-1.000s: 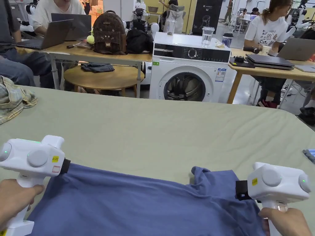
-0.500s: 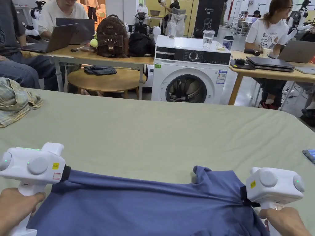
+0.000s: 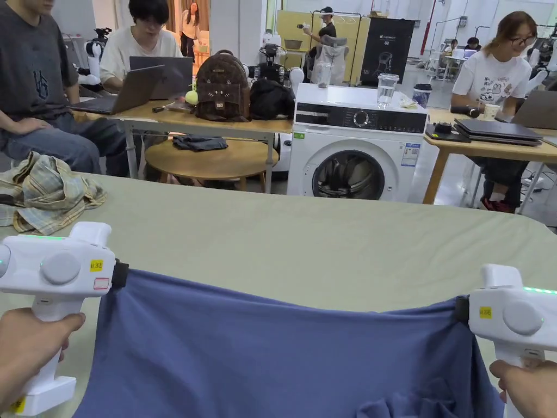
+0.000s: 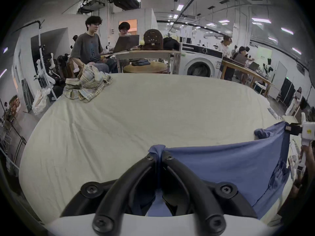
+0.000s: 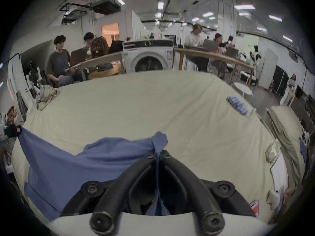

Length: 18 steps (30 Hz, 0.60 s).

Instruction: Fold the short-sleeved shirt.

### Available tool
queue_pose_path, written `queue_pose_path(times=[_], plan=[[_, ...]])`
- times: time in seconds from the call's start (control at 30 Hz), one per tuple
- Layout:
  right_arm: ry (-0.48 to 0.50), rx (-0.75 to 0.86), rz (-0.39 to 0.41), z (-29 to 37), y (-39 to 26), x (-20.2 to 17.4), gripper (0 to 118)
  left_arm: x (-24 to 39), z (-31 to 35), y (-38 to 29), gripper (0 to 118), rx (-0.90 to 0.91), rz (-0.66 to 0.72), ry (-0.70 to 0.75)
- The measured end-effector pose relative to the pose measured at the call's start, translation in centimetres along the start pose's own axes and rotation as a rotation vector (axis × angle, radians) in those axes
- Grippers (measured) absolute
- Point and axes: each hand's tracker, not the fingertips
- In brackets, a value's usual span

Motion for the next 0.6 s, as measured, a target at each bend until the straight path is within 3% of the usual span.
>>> queue_pose_path(times=[0.1,0.6], plan=[[-0.021,0.066,0.036,0.4,3.0,-1.2,0,-0.6,0.5,2.4,0,0.028,0.002,0.018],[-0.049,0.251,0.063,1.2,21.1,-5.5,0,-1.8,0.3,19.4,0,0.155,-0.017,0.086]])
